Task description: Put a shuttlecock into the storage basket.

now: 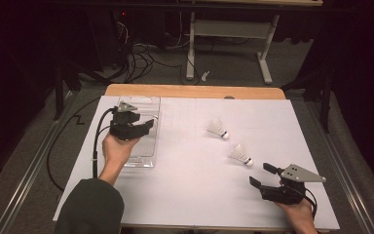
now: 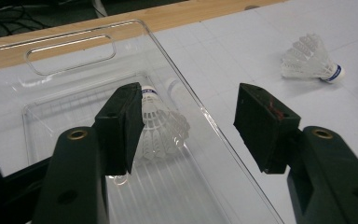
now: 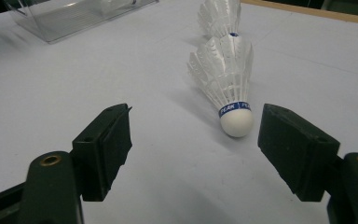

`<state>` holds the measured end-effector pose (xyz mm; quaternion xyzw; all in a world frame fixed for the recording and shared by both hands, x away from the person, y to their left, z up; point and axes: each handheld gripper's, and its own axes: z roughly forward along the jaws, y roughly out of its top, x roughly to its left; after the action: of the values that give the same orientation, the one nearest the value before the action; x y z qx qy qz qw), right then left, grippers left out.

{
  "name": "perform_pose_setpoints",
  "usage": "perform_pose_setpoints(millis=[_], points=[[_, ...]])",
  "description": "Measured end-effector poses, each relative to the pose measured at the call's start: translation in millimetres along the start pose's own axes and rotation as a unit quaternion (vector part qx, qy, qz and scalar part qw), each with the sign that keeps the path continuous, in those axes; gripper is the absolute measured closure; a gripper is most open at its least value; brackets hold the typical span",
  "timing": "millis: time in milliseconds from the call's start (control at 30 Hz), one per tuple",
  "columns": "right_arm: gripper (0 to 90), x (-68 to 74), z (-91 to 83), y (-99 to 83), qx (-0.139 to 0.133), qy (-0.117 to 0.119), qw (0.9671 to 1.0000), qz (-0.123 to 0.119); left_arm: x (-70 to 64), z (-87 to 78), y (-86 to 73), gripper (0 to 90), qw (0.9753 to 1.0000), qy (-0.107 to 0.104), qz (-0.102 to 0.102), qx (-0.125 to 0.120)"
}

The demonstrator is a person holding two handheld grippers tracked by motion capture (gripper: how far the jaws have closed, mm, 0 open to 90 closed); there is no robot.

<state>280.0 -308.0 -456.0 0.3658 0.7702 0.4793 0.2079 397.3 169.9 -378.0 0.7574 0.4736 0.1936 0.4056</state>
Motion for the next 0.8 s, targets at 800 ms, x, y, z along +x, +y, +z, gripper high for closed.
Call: perform_pose_setpoints(millis=[800], points=[[26.4, 0.0, -3.4, 0.2, -0.013, -0.004, 0.9999, 0.0, -15.3, -24.7, -23.2, 41.3, 0.9991, -0.017, 0.015, -0.036]])
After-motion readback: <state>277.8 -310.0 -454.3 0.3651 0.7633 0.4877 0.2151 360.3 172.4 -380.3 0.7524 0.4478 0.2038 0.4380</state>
